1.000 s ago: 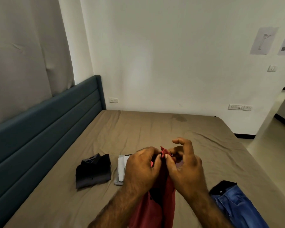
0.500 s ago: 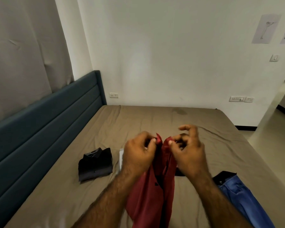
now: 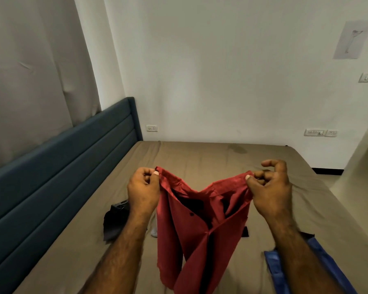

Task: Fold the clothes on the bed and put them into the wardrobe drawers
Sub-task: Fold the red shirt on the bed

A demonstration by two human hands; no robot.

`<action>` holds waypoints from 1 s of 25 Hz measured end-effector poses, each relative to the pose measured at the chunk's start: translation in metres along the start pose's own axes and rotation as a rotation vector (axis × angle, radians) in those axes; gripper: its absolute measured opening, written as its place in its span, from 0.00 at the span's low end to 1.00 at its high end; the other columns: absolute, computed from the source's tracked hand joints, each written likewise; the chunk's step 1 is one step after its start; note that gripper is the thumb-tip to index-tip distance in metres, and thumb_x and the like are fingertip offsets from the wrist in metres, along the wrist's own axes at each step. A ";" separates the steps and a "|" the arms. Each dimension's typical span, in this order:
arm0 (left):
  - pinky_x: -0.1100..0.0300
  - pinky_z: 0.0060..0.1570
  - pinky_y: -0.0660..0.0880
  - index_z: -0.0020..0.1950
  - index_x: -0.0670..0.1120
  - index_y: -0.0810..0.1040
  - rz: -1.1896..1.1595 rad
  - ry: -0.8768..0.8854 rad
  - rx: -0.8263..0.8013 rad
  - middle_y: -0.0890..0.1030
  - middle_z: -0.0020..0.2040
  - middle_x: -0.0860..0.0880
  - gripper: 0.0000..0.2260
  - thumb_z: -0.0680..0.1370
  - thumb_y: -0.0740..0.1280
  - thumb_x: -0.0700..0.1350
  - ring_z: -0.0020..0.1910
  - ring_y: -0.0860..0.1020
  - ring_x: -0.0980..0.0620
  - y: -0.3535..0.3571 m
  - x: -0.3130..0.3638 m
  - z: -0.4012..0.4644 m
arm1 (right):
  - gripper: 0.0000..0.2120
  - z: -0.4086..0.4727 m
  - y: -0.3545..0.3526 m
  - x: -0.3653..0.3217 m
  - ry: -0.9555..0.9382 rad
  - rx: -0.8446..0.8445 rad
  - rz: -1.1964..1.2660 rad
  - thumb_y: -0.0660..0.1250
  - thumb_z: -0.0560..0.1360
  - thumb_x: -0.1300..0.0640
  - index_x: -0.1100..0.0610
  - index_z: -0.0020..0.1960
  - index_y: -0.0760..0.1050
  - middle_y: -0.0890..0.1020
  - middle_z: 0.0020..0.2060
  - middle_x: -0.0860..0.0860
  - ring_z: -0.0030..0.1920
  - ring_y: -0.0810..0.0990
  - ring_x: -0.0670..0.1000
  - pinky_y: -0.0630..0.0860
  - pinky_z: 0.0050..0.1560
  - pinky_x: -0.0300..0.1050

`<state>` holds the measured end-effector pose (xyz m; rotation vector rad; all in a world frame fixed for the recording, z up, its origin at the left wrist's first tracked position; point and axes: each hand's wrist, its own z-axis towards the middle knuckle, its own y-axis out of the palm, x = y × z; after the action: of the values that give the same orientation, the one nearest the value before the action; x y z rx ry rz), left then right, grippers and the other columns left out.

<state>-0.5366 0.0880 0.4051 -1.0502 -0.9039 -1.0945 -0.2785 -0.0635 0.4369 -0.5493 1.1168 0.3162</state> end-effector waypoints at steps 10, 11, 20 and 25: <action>0.56 0.38 0.83 0.48 0.50 0.84 0.037 0.321 -0.316 0.84 0.40 0.54 0.04 0.82 0.71 0.42 0.39 0.84 0.54 0.059 0.042 -0.072 | 0.20 -0.033 0.038 -0.022 -0.177 -0.325 0.116 0.76 0.76 0.60 0.45 0.59 0.71 0.83 0.38 0.47 0.35 0.83 0.45 0.79 0.32 0.38; 0.54 0.39 0.83 0.49 0.50 0.83 0.046 0.327 -0.319 0.84 0.40 0.54 0.04 0.82 0.71 0.43 0.40 0.84 0.53 0.063 0.040 -0.078 | 0.20 -0.033 0.033 -0.018 -0.187 -0.328 0.090 0.75 0.77 0.59 0.44 0.60 0.70 0.83 0.38 0.47 0.37 0.83 0.45 0.80 0.33 0.38; 0.55 0.40 0.79 0.52 0.51 0.84 0.304 0.522 -0.262 0.83 0.42 0.56 0.07 0.82 0.67 0.49 0.40 0.80 0.58 0.083 0.028 -0.107 | 0.28 -0.040 0.008 0.010 -0.321 -0.374 -0.077 0.73 0.78 0.62 0.44 0.72 0.68 0.83 0.41 0.39 0.42 0.84 0.39 0.82 0.41 0.34; 0.59 0.44 0.81 0.56 0.51 0.85 0.309 0.483 -0.229 0.85 0.47 0.57 0.08 0.81 0.68 0.48 0.44 0.82 0.60 0.078 0.025 -0.118 | 0.32 -0.055 0.004 0.011 -0.278 -0.450 0.029 0.74 0.78 0.64 0.46 0.76 0.68 0.86 0.45 0.38 0.50 0.83 0.34 0.76 0.48 0.24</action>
<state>-0.4478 -0.0223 0.3816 -1.0072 -0.2256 -1.1345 -0.3177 -0.0913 0.4084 -0.8576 0.7843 0.6568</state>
